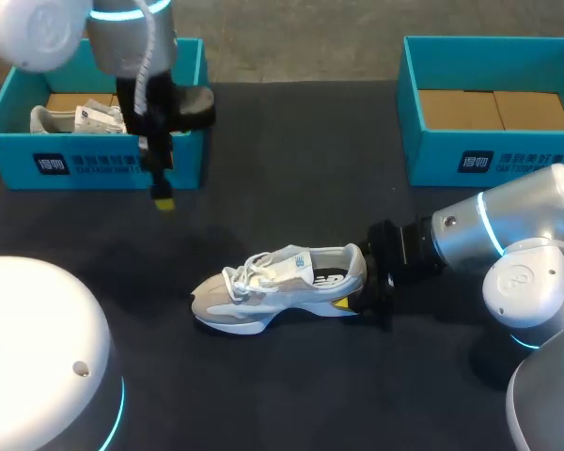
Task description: Take the shoe out of the shoebox, open the shoe tongue, remove and reinsert the insole, then place the shoe into the shoebox
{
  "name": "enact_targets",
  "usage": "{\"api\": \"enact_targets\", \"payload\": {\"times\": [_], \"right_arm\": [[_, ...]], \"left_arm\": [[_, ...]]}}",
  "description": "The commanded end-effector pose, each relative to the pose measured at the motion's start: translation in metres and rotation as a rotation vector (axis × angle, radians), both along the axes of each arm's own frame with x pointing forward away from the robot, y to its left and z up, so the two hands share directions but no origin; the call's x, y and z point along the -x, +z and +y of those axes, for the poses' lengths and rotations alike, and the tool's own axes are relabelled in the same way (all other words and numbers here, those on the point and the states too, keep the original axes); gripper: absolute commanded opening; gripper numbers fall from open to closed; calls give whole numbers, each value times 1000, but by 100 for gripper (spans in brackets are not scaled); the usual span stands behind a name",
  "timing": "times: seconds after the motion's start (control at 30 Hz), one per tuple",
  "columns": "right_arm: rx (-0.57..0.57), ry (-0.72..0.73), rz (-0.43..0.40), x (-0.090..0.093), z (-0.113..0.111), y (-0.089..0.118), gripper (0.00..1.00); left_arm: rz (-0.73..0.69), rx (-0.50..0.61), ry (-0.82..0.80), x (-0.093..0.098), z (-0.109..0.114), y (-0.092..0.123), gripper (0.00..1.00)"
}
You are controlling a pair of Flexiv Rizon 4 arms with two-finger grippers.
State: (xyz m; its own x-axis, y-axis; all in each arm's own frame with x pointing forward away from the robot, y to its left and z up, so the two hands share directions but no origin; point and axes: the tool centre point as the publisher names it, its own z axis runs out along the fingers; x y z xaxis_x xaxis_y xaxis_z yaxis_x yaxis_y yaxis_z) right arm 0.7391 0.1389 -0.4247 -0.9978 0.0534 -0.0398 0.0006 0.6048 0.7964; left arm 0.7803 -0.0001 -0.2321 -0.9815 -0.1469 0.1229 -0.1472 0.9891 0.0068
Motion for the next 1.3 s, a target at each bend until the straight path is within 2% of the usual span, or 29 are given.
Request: {"api": "enact_targets", "payload": {"times": [0.03,0.23,1.3], "right_arm": [[1,-1,-1,2,3,-3,0],[1,-1,-1,2,3,-3,0],[1,-1,-1,2,3,-3,0]], "left_arm": [[-14,-8,23,14,-11,-12,100],[-8,26,-38,18,-19,-22,100],[-8,26,-38,18,-19,-22,100]]}}
